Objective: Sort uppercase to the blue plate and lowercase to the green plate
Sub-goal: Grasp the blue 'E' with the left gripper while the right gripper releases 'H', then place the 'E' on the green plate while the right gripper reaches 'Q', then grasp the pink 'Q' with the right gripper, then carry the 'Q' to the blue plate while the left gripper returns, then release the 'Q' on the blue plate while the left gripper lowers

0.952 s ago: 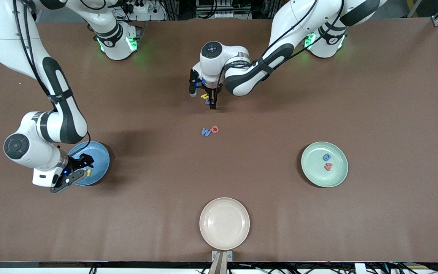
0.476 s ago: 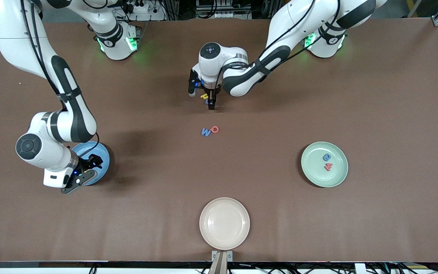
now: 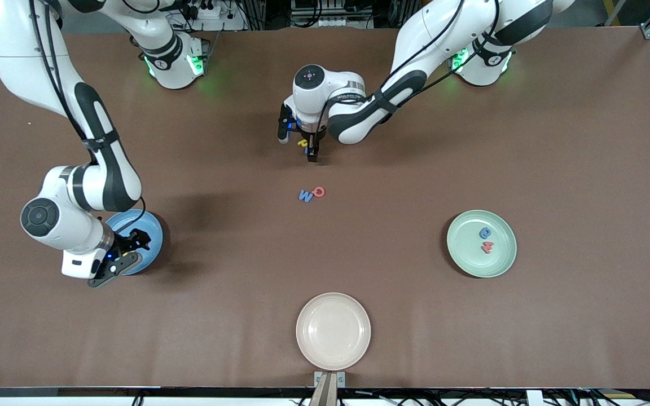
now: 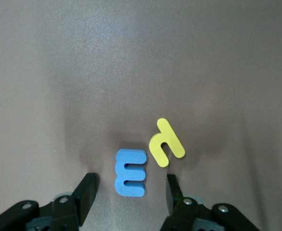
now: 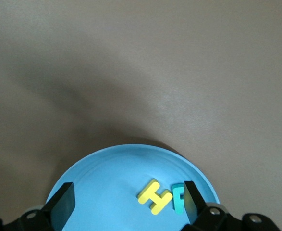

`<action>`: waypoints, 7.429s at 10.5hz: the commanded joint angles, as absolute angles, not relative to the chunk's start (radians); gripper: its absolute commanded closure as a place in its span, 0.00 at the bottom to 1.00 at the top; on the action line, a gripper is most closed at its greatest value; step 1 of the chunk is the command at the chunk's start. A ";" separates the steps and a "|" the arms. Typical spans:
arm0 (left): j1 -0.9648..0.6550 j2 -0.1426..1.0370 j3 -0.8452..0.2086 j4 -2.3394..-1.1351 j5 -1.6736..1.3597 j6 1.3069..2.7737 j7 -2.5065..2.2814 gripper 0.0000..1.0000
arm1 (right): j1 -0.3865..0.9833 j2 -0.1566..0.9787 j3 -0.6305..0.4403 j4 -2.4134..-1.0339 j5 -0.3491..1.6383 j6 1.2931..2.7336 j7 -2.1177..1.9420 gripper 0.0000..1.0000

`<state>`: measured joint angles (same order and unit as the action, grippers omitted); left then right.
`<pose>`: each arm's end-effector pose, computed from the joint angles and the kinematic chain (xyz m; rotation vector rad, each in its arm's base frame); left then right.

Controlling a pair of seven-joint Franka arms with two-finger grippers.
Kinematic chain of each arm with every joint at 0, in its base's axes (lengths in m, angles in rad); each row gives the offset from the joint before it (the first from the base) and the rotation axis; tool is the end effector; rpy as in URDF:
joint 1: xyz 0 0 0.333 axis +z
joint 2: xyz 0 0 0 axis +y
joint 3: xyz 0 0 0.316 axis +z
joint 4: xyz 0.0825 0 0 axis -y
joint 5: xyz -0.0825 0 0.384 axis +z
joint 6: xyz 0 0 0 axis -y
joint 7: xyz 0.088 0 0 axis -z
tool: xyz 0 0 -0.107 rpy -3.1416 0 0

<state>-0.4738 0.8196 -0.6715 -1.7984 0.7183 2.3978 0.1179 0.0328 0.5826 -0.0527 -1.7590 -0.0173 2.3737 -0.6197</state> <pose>0.2978 -0.5738 0.1687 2.1299 -2.2882 0.0526 0.6671 -0.0104 0.2395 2.9442 0.9451 0.0281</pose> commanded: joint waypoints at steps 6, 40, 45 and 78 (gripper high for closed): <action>-0.439 0.761 -0.650 -1.784 0.736 2.376 0.117 1.00 | 0.000 0.591 -0.051 -1.749 -0.018 2.373 -0.594 0.00; 0.066 0.287 -0.351 -1.618 0.123 1.781 -0.061 0.00 | 0.841 0.759 -0.011 -1.680 -0.089 2.505 -0.347 0.00; 0.067 0.247 -0.385 -1.620 0.124 1.753 -0.072 0.00 | 0.845 0.755 -0.009 -1.684 -0.089 2.494 -0.345 0.00; -0.744 0.692 -0.416 -1.637 0.253 2.252 -0.328 0.00 | -0.044 0.620 -0.098 -1.526 -0.198 1.835 -0.560 0.00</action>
